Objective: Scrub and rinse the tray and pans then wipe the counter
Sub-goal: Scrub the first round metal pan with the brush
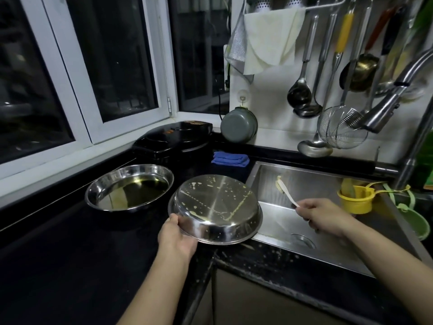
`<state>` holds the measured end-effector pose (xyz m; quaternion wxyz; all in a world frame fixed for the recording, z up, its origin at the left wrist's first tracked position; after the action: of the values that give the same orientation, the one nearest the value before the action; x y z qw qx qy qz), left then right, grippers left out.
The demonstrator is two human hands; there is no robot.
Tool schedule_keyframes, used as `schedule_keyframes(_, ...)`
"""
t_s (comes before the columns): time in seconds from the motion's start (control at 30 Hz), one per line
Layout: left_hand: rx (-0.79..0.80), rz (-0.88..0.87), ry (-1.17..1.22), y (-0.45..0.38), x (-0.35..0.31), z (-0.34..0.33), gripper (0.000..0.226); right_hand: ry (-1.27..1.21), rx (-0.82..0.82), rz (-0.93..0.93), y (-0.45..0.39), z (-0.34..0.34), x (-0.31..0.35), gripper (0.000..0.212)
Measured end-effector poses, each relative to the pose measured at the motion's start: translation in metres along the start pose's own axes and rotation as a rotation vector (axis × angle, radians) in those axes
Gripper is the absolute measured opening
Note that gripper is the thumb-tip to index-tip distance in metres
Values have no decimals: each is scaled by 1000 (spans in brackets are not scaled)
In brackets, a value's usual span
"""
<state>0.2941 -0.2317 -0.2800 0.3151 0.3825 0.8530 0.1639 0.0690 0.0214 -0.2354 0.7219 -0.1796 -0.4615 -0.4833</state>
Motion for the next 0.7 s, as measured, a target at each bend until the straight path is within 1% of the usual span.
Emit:
schedule_keyframes(0.1,-62,-48,-160,-6,-10,7,32,-17,27,-4,0,-8,0,13)
schedule_keyframes(0.17,-82,-77,-391,-5,-19,11,30,-22,45,5,1,-13,1,13)
schedule_keyframes(0.23,-31,-69,-666,5,-27,11,26,-10,63,27,3,-16,3,13)
schedule_keyframes(0.33,66,-37,-992,20,-43,5,20,42,75,57,3,-18,6,13)
schedule_keyframes(0.43,120,-23,-1267,30,-55,-3,20,44,92,70,5,-20,9,13)
schedule_keyframes(0.5,135,-58,-1412,32,-61,-11,19,56,94,76,7,-22,12,13)
schedule_keyframes(0.57,124,-153,-1588,33,-67,-19,20,72,105,86,9,-24,13,14)
schedule_keyframes(0.6,121,-240,-1718,29,-70,-21,24,88,115,100,11,-25,14,14)
schedule_keyframes(0.67,129,-506,-1999,23,-70,-22,32,169,119,169,16,-27,15,15)
schedule_keyframes(0.7,155,-660,-2062,21,-65,-22,37,244,114,229,21,-28,18,21)
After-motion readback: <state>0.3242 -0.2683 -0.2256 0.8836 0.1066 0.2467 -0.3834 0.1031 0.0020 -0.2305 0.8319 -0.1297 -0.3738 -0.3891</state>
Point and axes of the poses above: each hand's wrist, its own y-axis away from the middle knuckle, its own z-axis out of the back of the hand, x = y × z, the point moved 5 cm from there along -y, towards the middle knuckle, and after that the axes turned 3 degrees about -z, right-handed, at the moved point
